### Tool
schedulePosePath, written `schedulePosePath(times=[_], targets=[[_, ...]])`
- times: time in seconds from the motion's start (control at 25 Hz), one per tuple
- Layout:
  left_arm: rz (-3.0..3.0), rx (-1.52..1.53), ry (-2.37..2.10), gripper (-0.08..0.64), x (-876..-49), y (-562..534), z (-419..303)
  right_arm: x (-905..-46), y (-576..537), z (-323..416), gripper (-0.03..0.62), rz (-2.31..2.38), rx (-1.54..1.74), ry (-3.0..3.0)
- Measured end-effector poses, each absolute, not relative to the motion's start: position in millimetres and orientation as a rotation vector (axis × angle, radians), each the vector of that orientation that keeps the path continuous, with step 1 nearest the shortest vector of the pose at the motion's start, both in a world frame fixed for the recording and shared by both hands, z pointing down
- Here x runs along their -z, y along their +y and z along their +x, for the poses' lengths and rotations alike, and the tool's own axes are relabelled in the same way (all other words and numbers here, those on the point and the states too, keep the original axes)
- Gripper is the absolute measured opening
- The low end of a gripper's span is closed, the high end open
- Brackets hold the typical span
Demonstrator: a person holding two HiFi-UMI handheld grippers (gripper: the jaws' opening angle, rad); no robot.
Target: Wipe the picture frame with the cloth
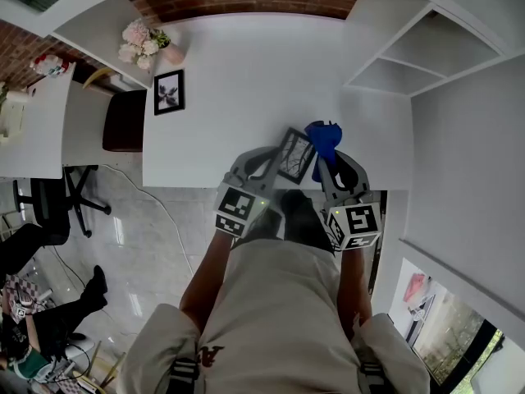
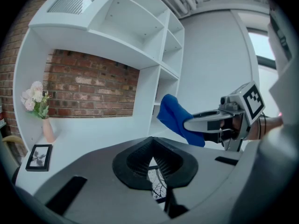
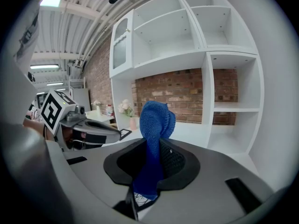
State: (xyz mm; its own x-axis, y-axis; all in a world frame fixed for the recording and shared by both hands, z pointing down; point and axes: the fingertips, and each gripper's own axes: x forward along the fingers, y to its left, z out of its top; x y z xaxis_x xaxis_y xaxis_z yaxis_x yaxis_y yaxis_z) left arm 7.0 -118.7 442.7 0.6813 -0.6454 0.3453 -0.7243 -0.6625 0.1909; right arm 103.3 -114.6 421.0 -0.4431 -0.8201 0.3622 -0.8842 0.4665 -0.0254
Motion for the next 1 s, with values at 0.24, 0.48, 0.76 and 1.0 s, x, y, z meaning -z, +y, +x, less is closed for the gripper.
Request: schedulePosePath(times=[0.24, 0.48, 0.76, 1.0], targets=[[2.595, -0.344, -1.087, 0.0, -436, -120, 6, -406, -117, 100, 0.075, 1.454, -0.264, -2.441], [2.598, -0.343, -1.089, 0.0, -435, -121, 8, -417, -118, 95, 0.061, 1.427, -0.281, -2.41], [2.595, -0.34, -1.093, 0.0, -435, -122, 8, -421, -118, 93, 0.061, 1.428, -0.288, -2.408], [2.594, -0.343, -1.091, 0.0, -436, -123, 10, -424, -120, 95, 0.061, 1.425, -0.289, -2.389]])
